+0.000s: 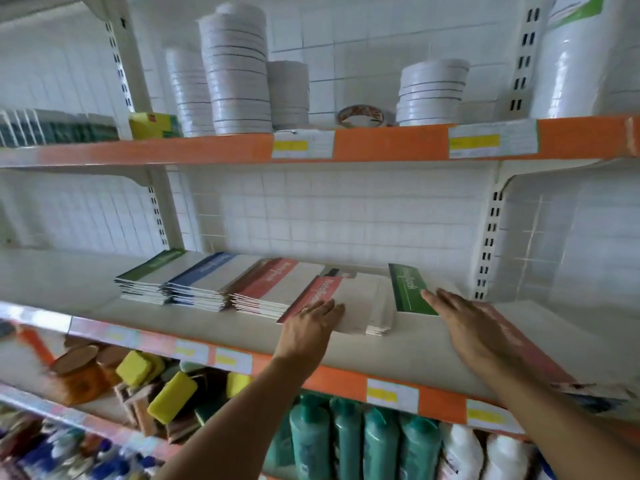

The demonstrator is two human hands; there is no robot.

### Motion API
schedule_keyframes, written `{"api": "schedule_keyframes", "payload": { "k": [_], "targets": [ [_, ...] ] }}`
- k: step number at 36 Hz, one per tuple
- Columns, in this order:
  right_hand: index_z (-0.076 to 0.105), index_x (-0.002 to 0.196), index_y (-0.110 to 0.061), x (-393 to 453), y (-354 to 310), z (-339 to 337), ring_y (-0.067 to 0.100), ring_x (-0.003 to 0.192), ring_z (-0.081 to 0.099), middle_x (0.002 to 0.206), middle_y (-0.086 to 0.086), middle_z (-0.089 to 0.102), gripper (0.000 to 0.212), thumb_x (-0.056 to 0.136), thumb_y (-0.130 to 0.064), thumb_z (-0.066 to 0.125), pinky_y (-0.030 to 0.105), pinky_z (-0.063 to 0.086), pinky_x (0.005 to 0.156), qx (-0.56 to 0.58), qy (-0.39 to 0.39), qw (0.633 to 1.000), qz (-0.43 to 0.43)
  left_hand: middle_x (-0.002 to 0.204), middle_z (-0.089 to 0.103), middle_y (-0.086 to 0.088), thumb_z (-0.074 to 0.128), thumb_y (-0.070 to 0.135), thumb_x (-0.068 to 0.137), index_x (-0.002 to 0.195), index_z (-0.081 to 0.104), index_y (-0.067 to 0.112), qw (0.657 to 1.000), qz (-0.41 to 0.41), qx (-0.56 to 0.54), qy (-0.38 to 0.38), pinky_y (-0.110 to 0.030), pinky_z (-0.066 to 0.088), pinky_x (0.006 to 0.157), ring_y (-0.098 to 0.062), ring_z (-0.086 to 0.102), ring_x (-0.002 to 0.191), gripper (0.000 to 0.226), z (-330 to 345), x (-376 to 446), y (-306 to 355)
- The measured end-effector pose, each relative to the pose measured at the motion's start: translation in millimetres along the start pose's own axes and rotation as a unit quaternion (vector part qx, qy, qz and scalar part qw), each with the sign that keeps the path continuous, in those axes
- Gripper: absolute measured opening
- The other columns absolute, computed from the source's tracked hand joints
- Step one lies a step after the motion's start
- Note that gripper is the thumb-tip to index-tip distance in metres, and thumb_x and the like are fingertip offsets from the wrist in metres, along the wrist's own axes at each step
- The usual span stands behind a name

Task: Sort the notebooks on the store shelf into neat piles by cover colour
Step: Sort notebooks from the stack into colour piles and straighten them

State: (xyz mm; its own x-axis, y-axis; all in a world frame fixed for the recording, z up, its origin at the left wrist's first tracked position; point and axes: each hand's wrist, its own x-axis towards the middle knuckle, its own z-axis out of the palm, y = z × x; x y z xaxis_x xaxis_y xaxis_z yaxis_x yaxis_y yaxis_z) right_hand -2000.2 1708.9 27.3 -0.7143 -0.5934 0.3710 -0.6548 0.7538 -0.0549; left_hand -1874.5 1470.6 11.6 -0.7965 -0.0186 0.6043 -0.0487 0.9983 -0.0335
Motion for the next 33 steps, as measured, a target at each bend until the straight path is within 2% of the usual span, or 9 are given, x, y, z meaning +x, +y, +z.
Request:
{"api": "schedule_keyframes", "payload": {
  "k": [4,8,12,15,19,21,25,29,33],
  "targets": [
    [0.038,0.145,-0.016,19,-33,20,0.03,0.127,0.051,0.147,0.013,0.041,0.08,0.076,0.025,0.044,0.035,0.048,0.092,0.044,0.042,0.998,-0.007,0.099,0.074,-0.007,0.028,0.013,0.07,0.098,0.076,0.016,0.999,-0.03,-0.025,-0.03,-0.033,0.057,0.057,-0.026,0.072,0.087,0.056,-3,-6,-47],
    [0.019,0.151,-0.022,34,-56,24,0.019,0.139,0.035,0.157,0.004,0.024,0.079,0.085,0.017,0.039,0.025,0.038,0.101,0.019,0.011,1.0,-0.003,0.139,0.052,-0.007,0.018,0.016,0.078,0.133,0.057,0.017,0.995,-0.064,-0.022,-0.071,-0.036,0.046,0.097,-0.026,0.049,0.129,0.067,-5,-8,-78],
    [0.008,0.153,-0.028,47,-70,25,0.013,0.144,0.024,0.16,-0.002,0.014,0.082,0.088,0.015,0.035,0.022,0.032,0.106,0.008,-0.005,1.0,0.001,0.127,0.061,-0.01,0.017,0.017,0.077,0.122,0.066,0.015,0.995,-0.081,-0.037,-0.04,-0.038,0.054,0.083,-0.028,0.061,0.116,0.066,-4,-3,-98],
    [0.004,0.153,-0.03,58,-76,28,0.012,0.144,0.022,0.16,-0.004,0.012,0.084,0.088,0.014,0.035,0.021,0.031,0.106,0.0,-0.004,1.0,0.003,0.143,0.048,-0.003,0.017,0.017,0.077,0.136,0.053,0.021,0.991,-0.1,-0.032,-0.087,-0.032,0.045,0.097,-0.022,0.046,0.132,0.069,1,0,-107],
    [0.002,0.153,-0.031,76,-79,34,0.012,0.144,0.023,0.16,-0.005,0.012,0.088,0.086,0.015,0.037,0.021,0.033,0.105,-0.005,-0.009,1.0,0.01,0.15,0.039,0.003,0.022,0.01,0.093,0.142,0.044,0.027,0.988,-0.107,-0.018,-0.112,-0.026,0.039,0.1,-0.014,0.037,0.138,0.057,10,8,-116],
    [0.003,0.153,-0.03,83,-79,38,0.013,0.144,0.024,0.16,-0.004,0.014,0.088,0.085,0.016,0.038,0.023,0.033,0.106,-0.007,-0.011,1.0,0.01,0.15,0.038,0.006,0.034,0.004,0.094,0.143,0.042,0.029,0.986,-0.101,-0.017,-0.128,-0.027,0.04,0.099,-0.014,0.037,0.137,0.056,16,12,-122],
    [0.007,0.153,-0.029,97,-80,43,0.014,0.143,0.026,0.159,-0.003,0.018,0.086,0.086,0.015,0.039,0.026,0.036,0.105,-0.011,-0.007,1.0,0.005,0.144,0.045,0.008,0.036,0.006,0.094,0.142,0.043,0.03,0.983,-0.094,-0.017,-0.154,-0.034,0.047,0.091,-0.021,0.048,0.128,0.054,22,17,-133],
    [0.007,0.153,-0.028,109,-85,47,0.013,0.141,0.029,0.158,-0.003,0.021,0.081,0.089,0.01,0.039,0.025,0.036,0.104,-0.015,-0.012,1.0,0.01,0.145,0.044,0.006,0.045,0.036,0.098,0.143,0.04,0.028,0.979,-0.093,-0.028,-0.179,-0.035,0.046,0.094,-0.02,0.046,0.129,0.046,35,22,-151],
    [0.008,0.153,-0.028,117,-95,52,0.014,0.141,0.03,0.158,-0.002,0.022,0.077,0.092,0.009,0.036,0.025,0.038,0.102,-0.035,-0.006,0.999,0.014,0.151,0.035,0.005,0.041,0.07,0.086,0.147,0.03,0.029,0.972,-0.086,-0.018,-0.22,-0.038,0.042,0.102,-0.019,0.038,0.135,0.074,44,30,-169]
  ]
}}
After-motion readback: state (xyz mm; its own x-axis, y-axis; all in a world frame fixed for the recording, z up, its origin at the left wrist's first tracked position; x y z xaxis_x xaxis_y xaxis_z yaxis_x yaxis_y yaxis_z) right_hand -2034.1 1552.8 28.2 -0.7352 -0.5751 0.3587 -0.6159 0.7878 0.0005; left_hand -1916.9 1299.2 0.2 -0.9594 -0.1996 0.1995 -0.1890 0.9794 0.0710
